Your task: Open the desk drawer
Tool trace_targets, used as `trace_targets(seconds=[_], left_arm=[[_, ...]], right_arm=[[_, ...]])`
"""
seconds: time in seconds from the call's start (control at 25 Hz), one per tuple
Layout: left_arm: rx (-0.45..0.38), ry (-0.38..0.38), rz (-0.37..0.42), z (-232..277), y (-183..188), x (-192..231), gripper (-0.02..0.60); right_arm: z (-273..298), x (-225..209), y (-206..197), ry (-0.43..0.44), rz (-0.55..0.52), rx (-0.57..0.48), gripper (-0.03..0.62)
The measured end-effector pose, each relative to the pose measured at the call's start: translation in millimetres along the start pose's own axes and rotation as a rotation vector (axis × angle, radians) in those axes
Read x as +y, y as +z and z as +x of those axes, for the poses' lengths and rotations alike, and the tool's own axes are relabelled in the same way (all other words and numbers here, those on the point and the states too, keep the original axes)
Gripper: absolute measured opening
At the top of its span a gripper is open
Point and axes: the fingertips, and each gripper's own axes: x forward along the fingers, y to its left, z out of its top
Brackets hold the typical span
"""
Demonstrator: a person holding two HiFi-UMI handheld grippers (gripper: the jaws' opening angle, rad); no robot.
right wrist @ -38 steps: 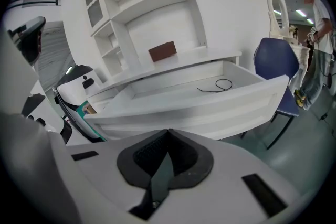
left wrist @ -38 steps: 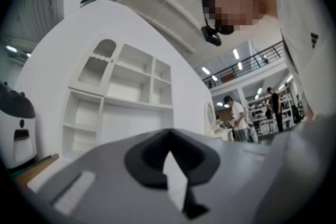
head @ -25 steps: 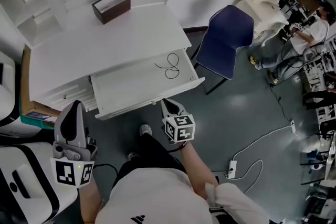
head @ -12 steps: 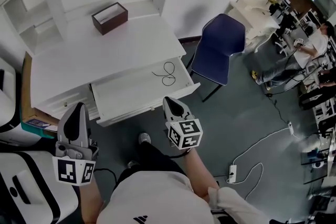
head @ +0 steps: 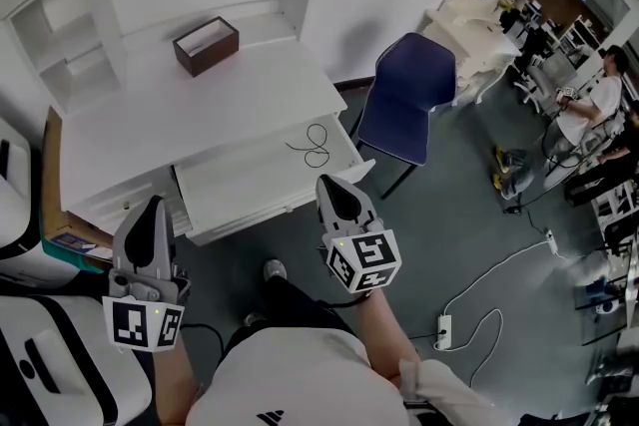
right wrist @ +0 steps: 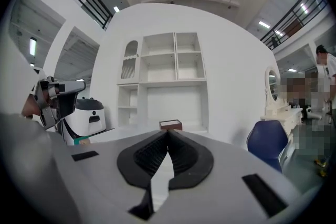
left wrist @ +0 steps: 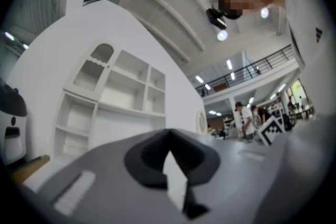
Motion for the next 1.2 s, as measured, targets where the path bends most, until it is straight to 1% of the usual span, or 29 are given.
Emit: trace_targets(seconds=[0.24, 0.4, 0.88, 1.2], left_arm=[[-0.005, -0.002, -0.003, -7, 4, 0, 0.005], [-0.011, -0.007, -0.007, -13, 5, -1, 0.005], [-0.015, 0.003, -0.025, -27, 5, 2, 0.005], [-0.022, 0.006, -0.013, -18, 8, -1, 0.005]], right_arm=[[-17, 9, 35, -0.03, -0.036, -0.088, 0.0], [-28, 14, 49, -0.042, -0.065, -0.122, 0.0], [-42, 32, 66, -0.037, -0.097, -0.169, -0.002], [-40, 32, 75, -0.019, -0.112, -0.192, -0.002]])
